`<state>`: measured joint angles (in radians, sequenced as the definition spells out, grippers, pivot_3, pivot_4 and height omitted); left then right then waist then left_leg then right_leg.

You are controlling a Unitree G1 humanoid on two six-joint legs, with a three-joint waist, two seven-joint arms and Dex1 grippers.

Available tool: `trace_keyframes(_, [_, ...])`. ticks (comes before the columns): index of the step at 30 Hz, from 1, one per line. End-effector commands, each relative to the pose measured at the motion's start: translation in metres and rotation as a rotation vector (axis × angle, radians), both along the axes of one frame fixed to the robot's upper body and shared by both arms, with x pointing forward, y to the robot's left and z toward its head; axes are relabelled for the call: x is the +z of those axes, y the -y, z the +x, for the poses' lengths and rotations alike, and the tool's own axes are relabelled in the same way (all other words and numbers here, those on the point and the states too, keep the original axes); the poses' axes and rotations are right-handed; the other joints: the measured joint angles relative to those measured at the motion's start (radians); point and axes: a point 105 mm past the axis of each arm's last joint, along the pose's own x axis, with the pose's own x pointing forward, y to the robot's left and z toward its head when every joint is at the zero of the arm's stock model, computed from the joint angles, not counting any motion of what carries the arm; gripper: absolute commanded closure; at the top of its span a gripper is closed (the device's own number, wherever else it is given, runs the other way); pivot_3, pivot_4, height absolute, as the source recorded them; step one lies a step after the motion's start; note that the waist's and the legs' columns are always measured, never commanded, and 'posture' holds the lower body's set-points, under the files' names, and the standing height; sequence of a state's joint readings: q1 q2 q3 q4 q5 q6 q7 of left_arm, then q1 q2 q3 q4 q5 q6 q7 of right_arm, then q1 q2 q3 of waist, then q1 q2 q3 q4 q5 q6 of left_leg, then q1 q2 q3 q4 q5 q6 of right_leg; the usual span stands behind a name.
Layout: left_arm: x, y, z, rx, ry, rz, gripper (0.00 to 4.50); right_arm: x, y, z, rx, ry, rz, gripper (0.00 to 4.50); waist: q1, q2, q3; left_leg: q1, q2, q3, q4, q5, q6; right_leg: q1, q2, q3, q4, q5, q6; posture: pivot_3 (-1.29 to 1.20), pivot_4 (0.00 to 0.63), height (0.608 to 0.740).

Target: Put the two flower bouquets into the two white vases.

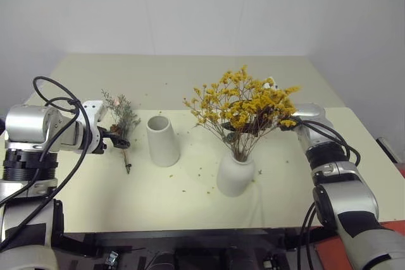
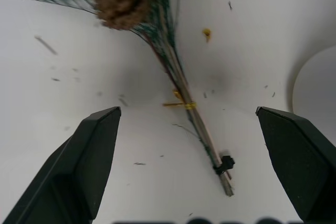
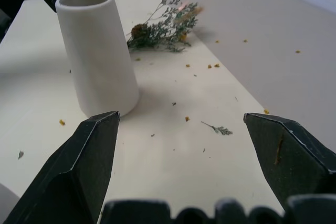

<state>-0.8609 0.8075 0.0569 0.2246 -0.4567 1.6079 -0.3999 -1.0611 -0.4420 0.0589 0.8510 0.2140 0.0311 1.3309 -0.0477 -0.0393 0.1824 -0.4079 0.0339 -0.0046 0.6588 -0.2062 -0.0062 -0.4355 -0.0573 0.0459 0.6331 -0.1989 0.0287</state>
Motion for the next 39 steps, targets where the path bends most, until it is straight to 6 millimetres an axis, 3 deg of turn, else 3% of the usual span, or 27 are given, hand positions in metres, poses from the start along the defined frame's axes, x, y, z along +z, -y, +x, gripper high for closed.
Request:
trace_keyframes(1, [0.007,-0.007,0.005,0.039,0.028,0.022,0.00,0.015,-0.007,0.000,0.031,0.060,0.005,0.03,-0.001,0.000,0.000,0.000,0.000,0.000,0.000,0.000,0.000,0.000,0.000,0.000,0.000,0.000,0.000,0.00,0.150,0.740])
trace_keyframes(8, [-0.005,-0.016,0.007,0.104,0.001,0.033,0.00,0.014,-0.011,-0.003,0.050,0.060,0.024,0.03,0.002,0.000,0.000,-0.001,-0.001,0.000,0.000,0.000,0.000,-0.001,-0.001,0.000,0.001,0.000,0.000,0.00,0.150,0.740])
trace_keyframes(11, [-0.010,-0.015,0.010,0.117,-0.010,0.027,0.60,0.012,-0.010,-0.004,0.048,0.057,0.030,0.00,0.003,0.000,0.000,-0.001,-0.001,0.000,0.000,0.000,0.000,-0.001,-0.001,0.000,0.001,0.000,0.000,0.00,0.150,0.740])
trace_keyframes(17, [-0.024,-0.009,0.014,0.127,-0.041,-0.002,2.57,0.011,-0.009,-0.006,0.050,0.053,0.035,0.00,0.005,0.000,0.000,0.000,-0.001,0.000,0.000,0.000,-0.001,-0.001,-0.001,0.000,0.002,0.000,0.000,0.00,0.150,0.740])
trace_keyframes(23, [-0.025,-0.009,0.016,0.139,-0.036,-0.003,4.47,0.012,-0.007,-0.005,0.044,0.052,0.032,0.00,0.005,0.000,0.000,0.002,-0.002,0.000,0.000,0.000,-0.001,-0.001,-0.002,0.000,0.007,0.000,0.000,0.00,0.150,0.740])
trace_keyframes(26, [-0.022,-0.015,0.018,0.155,-0.014,0.038,4.47,0.012,-0.007,-0.005,0.040,0.053,0.033,0.00,0.003,0.000,0.000,0.002,-0.002,0.000,0.000,0.000,-0.001,-0.001,-0.002,0.000,0.007,0.000,0.000,0.00,0.150,0.740])
trace_keyframes(30, [-0.009,-0.023,0.023,0.177,0.043,0.096,4.47,0.011,-0.007,-0.006,0.039,0.052,0.040,0.00,0.002,0.000,0.000,0.002,-0.002,0.000,0.000,0.001,-0.001,-0.001,-0.002,0.000,0.007,0.000,0.000,0.00,0.150,0.740])
trace_keyframes(32, [0.004,-0.023,0.032,0.179,0.151,0.120,4.47,0.011,-0.007,-0.006,0.039,0.051,0.041,0.00,0.002,0.000,0.000,0.001,-0.002,0.000,0.000,0.001,-0.001,-0.001,-0.002,0.000,0.007,0.000,0.000,0.00,0.150,0.740])
trace_keyframes(35, [0.043,-0.017,0.048,0.156,0.442,0.117,4.47,0.010,-0.008,-0.007,0.041,0.050,0.041,0.00,0.004,0.000,0.000,0.000,-0.002,0.000,0.000,0.001,-0.001,-0.002,-0.002,0.000,0.007,0.000,0.000,0.00,0.150,0.740])
trace_keyframes(39, [0.100,0.003,0.052,0.038,0.765,0.060,4.47,0.010,-0.010,-0.007,0.043,0.052,0.034,0.00,0.004,0.000,0.000,-0.002,-0.002,0.000,0.000,0.001,-0.002,-0.004,-0.003,0.000,0.007,0.000,-0.001,0.00,0.150,0.740])
